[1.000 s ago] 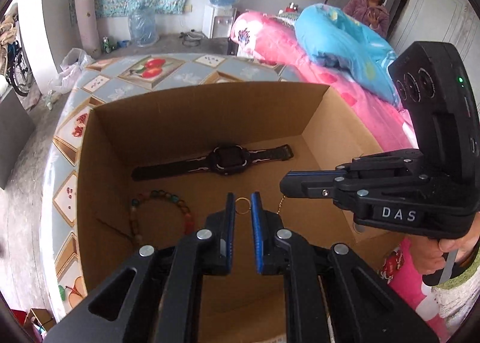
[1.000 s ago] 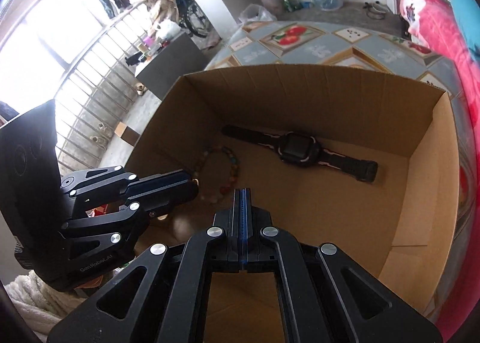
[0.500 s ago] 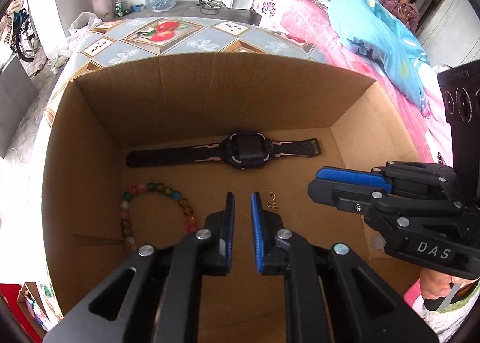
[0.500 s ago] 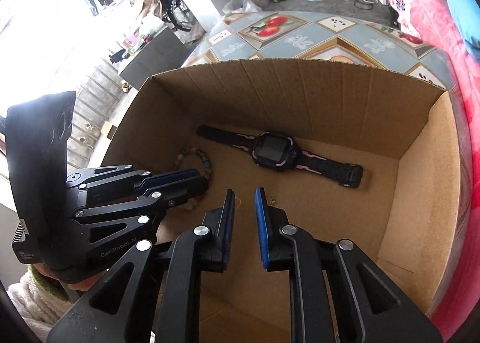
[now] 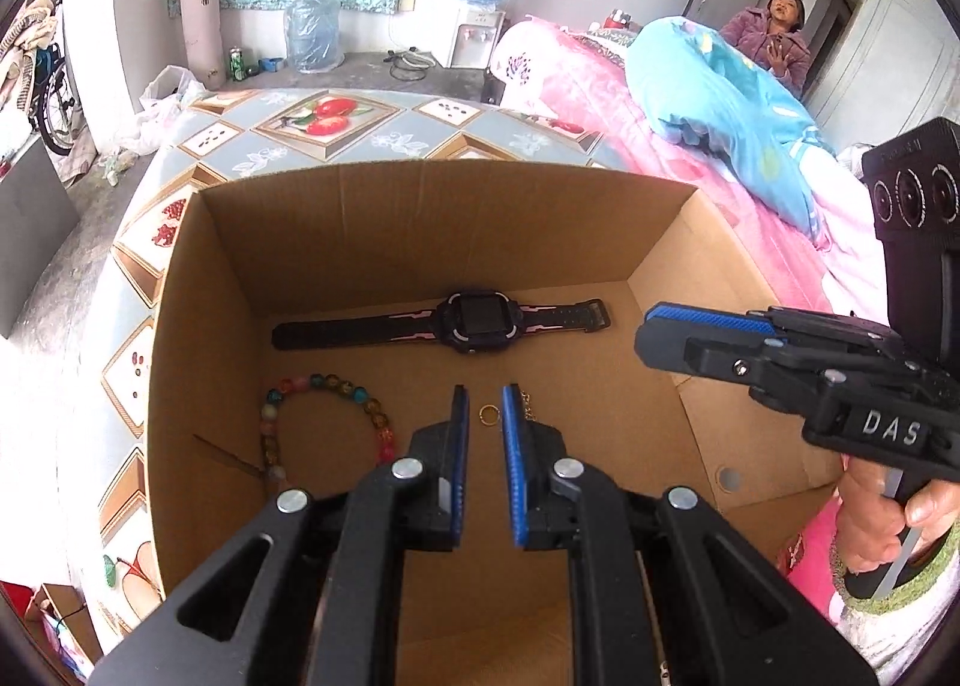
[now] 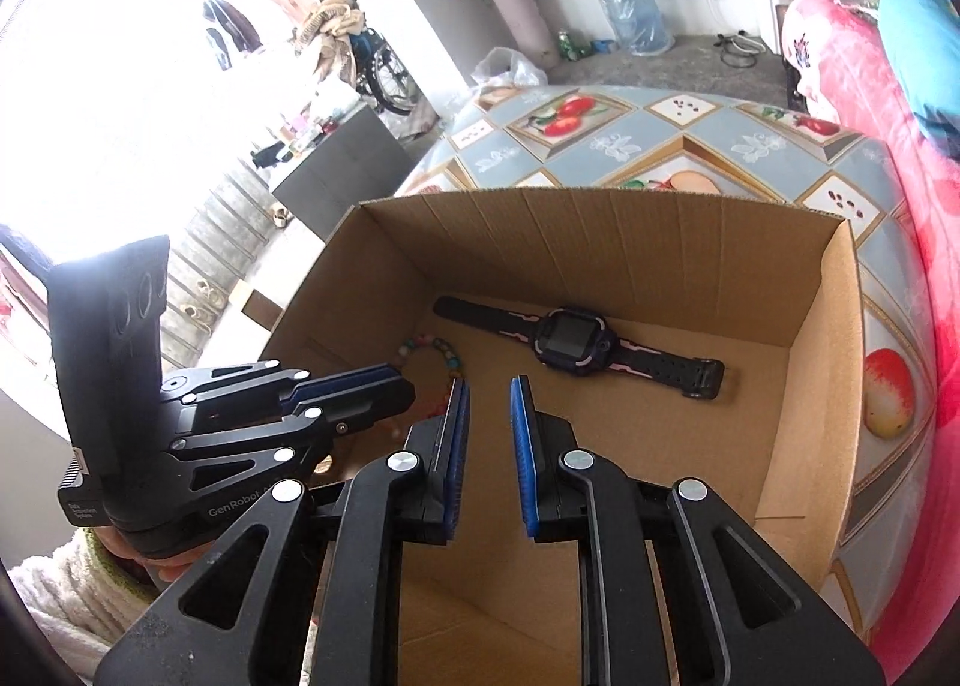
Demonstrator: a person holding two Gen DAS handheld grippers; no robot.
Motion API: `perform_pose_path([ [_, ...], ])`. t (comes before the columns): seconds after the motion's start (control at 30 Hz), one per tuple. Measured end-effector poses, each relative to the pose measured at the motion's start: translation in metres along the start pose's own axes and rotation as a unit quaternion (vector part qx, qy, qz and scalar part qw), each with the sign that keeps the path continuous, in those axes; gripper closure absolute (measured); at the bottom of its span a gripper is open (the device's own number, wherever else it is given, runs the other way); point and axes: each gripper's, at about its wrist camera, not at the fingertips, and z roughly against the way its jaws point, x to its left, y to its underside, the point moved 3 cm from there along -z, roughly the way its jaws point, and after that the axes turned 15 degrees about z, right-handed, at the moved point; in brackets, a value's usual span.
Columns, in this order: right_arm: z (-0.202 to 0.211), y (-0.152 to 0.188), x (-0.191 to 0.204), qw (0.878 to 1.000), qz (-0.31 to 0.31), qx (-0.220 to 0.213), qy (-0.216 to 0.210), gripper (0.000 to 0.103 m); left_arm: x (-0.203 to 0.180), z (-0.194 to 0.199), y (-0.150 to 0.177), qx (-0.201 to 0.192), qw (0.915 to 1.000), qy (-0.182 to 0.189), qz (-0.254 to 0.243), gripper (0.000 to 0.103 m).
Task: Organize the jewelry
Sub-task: 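Withdraw the right tool back to the gold charms beside the box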
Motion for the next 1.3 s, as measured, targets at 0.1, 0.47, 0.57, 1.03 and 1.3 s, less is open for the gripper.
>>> perform_pose_path([
  [0.1,0.027,0.008,0.013,0.999,0.003,-0.042,-0.017,0.087,0.001,0.028,0.015,-0.042,0.9989,0.017,-0.014,0.092],
  [0.47,0.066,0.096,0.075,0.991,0.035,-0.099,-0.078,0.076,0.007,0.107,0.109,-0.130,0.9829,0.125,-0.039,0.085],
  [0.57,0.044,0.125,0.077,0.996,0.006,-0.059,-0.061,0.071,0.009,0.094,0.134,-0.115,0.9866,0.109,-0.040,0.085],
  [1.03,-0.002,0.147,0.057,0.993,-0.088,-0.007,-0.080,0.071,0.005,-0.006,0.154,-0.099,0.9874,-0.050,-0.113,0.085],
  [1.3,-0.009,0.155,0.053,0.991,-0.097,0.005,-0.095,0.071,-0.001,-0.020,0.158,-0.113,0.9819,-0.077,-0.131,0.085],
])
